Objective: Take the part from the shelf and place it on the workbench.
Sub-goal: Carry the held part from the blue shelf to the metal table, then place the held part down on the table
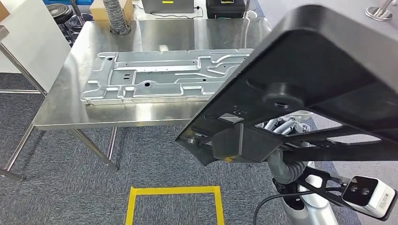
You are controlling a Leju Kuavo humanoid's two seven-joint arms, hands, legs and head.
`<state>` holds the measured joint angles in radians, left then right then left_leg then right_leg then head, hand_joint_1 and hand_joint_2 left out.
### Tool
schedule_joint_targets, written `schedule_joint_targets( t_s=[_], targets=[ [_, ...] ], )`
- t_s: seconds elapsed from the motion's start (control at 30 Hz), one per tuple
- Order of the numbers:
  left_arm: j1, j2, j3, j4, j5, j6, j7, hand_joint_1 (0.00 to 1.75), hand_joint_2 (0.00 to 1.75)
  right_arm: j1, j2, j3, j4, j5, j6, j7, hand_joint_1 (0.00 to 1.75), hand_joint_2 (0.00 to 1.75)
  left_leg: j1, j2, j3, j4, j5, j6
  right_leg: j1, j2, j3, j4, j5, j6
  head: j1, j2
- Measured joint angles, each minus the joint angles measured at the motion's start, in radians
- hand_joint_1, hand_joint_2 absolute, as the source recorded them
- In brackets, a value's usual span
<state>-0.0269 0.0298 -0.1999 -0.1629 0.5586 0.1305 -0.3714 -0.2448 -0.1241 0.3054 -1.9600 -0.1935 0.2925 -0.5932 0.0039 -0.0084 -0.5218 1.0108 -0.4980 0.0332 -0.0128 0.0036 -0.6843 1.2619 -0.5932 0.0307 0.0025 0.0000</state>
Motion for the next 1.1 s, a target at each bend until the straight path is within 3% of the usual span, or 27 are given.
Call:
schedule_joint_targets(
  t_s=[0.07, 0.13, 0.2, 0.27, 0.33, 0.43, 0.47, 0.5, 0.53, 0.6, 0.67, 0.77, 0.8, 0.87, 0.93, 1.0, 1.03, 1.07, 1.1],
  targets=[
    [0.001, 0.0, -0.001, 0.0, -0.002, -0.003, 0.0, 0.0, 1.75, -0.011, 0.002, -0.001, 0.0, -0.007, 0.007, 0.008, 1.75, 1.75, 0.0, -0.001, 0.024, -0.001, -0.019, -0.005, 0.0, -0.001, 0.028, -0.126, 0.099, -0.007, 0.0, 0.0],
    [-0.002, 0.0, -0.001, 0.0, -0.001, -0.001, 0.0, 0.0, 1.75, -0.019, 0.005, -0.003, 0.001, -0.012, 0.013, 0.012, 1.75, 1.75, -0.001, -0.002, 0.041, -0.004, -0.036, -0.015, 0.006, -0.003, 0.05, -0.217, 0.155, -0.017, -0.002, 0.0],
    [-0.005, 0.001, -0.001, 0.0, -0.001, 0.002, 0.0, 0.0, 1.75, -0.023, 0.01, -0.004, 0.002, -0.016, 0.017, 0.015, 1.75, 1.75, -0.003, -0.002, 0.055, -0.006, -0.042, -0.029, 0.011, -0.003, 0.053, -0.233, 0.153, -0.029, -0.002, 0.0],
    [-0.006, 0.003, -0.001, 0.0, 0.001, 0.005, 0.001, 0.0, 1.75, -0.026, 0.017, -0.005, 0.003, -0.018, 0.023, 0.017, 1.75, 1.75, -0.003, 0.001, 0.062, 0.009, -0.045, -0.039, 0.006, -0.001, 0.075, -0.243, 0.154, -0.041, -0.001, 0.0],
    [-0.008, 0.006, -0.001, 0.0, 0.003, 0.008, 0.002, 0.0, 1.75, -0.03, 0.025, -0.005, 0.003, -0.02, 0.027, 0.017, 1.75, 1.75, -0.001, 0.002, 0.025, 0.085, -0.062, -0.048, 0.002, -0.001, 0.101, -0.252, 0.143, -0.051, -0.006, 0.0],
    [-0.008, 0.008, -0.001, 0.0, 0.005, 0.012, 0.003, 0.0, 1.75, -0.033, 0.037, -0.004, 0.007, -0.02, 0.029, 0.017, 1.75, 1.75, 0.005, 0.003, -0.105, 0.265, -0.128, -0.061, 0.002, -0.001, 0.128, -0.255, 0.117, -0.055, -0.014, 0.0],
    [-0.006, 0.008, -0.001, 0.0, 0.006, 0.012, 0.002, 0.0, 1.75, -0.032, 0.039, -0.004, 0.01, -0.02, 0.029, 0.017, 1.75, 1.75, 0.007, 0.003, -0.135, 0.287, -0.139, -0.063, 0.002, 0.0, 0.139, -0.255, 0.107, -0.055, -0.015, 0.0],
    [-0.003, 0.008, -0.001, 0.0, 0.006, 0.012, 0.002, 0.0, 1.75, -0.032, 0.042, -0.004, 0.013, -0.02, 0.029, 0.016, 1.75, 1.75, 0.008, 0.003, -0.151, 0.276, -0.132, -0.063, 0.001, 0.001, 0.153, -0.255, 0.095, -0.053, -0.016, 0.0],
    [0.0, 0.008, 0.0, 0.0, 0.006, 0.012, 0.001, 0.0, 1.75, -0.032, 0.045, -0.004, 0.015, -0.019, 0.028, 0.016, 1.75, 1.75, 0.01, 0.003, -0.152, 0.235, -0.104, -0.062, 0.0, 0.002, 0.169, -0.255, 0.084, -0.051, -0.016, 0.0],
    [0.005, 0.008, 0.0, 0.0, 0.006, 0.013, -0.002, 0.0, 1.75, -0.033, 0.05, -0.004, 0.022, -0.016, 0.028, 0.013, 1.75, 1.75, 0.011, 0.006, -0.137, 0.111, 0.005, -0.059, 0.0, 0.003, 0.198, -0.253, 0.058, -0.042, -0.016, 0.0],
    [0.006, 0.009, 0.0, 0.0, 0.006, 0.014, -0.007, 0.0, 1.75, -0.037, 0.058, 0.001, 0.03, -0.005, 0.02, 0.008, 1.75, 1.75, 0.006, 0.009, -0.124, 0.04, 0.07, -0.048, 0.001, 0.004, 0.219, -0.254, 0.036, -0.029, -0.017, 0.0],
    [0.003, 0.009, 0.0, 0.0, 0.006, 0.016, -0.011, 0.0, 1.75, -0.045, 0.069, 0.016, 0.039, 0.015, -0.007, 0.001, 1.75, 1.75, 0.002, 0.007, -0.101, 0.027, 0.062, -0.026, 0.0, 0.004, 0.231, -0.238, 0.034, -0.01, -0.018, 0.0],
    [0.002, 0.009, 0.0, 0.0, 0.006, 0.017, -0.011, 0.0, 1.75, -0.049, 0.072, 0.022, 0.041, 0.017, -0.018, 0.0, 1.75, 1.75, 0.004, 0.005, -0.09, 0.022, 0.057, -0.019, -0.001, 0.003, 0.216, -0.207, 0.04, -0.006, -0.018, 0.0],
    [0.0, 0.01, 0.0, 0.0, 0.007, 0.018, -0.012, 0.0, 1.75, -0.057, 0.075, 0.029, 0.045, 0.016, -0.042, -0.002, 1.75, 1.75, 0.005, 0.003, -0.068, 0.012, 0.045, -0.009, -0.002, 0.001, 0.146, -0.1, 0.036, -0.001, -0.018, 0.0],
    [0.0, 0.012, 0.0, 0.0, 0.008, 0.019, -0.012, 0.0, 1.75, -0.06, 0.076, 0.029, 0.052, 0.003, -0.066, 0.0, 1.75, 1.75, 0.004, 0.001, -0.046, 0.009, 0.025, -0.005, -0.001, 0.001, 0.047, 0.014, -0.012, 0.004, -0.018, 0.0],
    [0.002, 0.012, 0.0, 0.0, 0.01, 0.019, -0.012, 0.0, 1.75, -0.063, 0.076, 0.02, 0.06, -0.015, -0.079, 0.004, 1.75, 1.75, 0.003, -0.004, -0.014, 0.008, -0.002, -0.005, 0.0, 0.001, -0.018, 0.04, -0.047, 0.003, -0.018, 0.0],
    [0.004, 0.012, 0.0, 0.0, 0.01, 0.019, -0.012, 0.0, 1.75, -0.066, 0.076, 0.012, 0.064, -0.022, -0.082, 0.006, 1.75, 1.75, 0.002, -0.006, 0.005, 0.008, -0.015, -0.006, 0.003, 0.001, -0.028, 0.008, -0.034, -0.002, -0.017, 0.0],
    [0.004, 0.012, 0.0, 0.0, 0.011, 0.019, -0.012, 0.0, 1.75, -0.069, 0.076, 0.001, 0.067, -0.025, -0.086, 0.008, 1.75, 1.75, 0.0, -0.008, 0.025, 0.007, -0.03, -0.007, 0.006, 0.001, -0.028, -0.048, 0.009, -0.01, -0.017, 0.0],
    [0.005, 0.01, 0.0, 0.001, 0.011, 0.019, -0.012, 0.0, 1.75, -0.072, 0.076, -0.01, 0.07, -0.026, -0.092, 0.011, 1.75, 1.75, -0.002, -0.009, 0.045, 0.008, -0.043, -0.009, 0.012, 0.002, -0.026, -0.114, 0.08, -0.022, -0.017, 0.0]
  ],
)
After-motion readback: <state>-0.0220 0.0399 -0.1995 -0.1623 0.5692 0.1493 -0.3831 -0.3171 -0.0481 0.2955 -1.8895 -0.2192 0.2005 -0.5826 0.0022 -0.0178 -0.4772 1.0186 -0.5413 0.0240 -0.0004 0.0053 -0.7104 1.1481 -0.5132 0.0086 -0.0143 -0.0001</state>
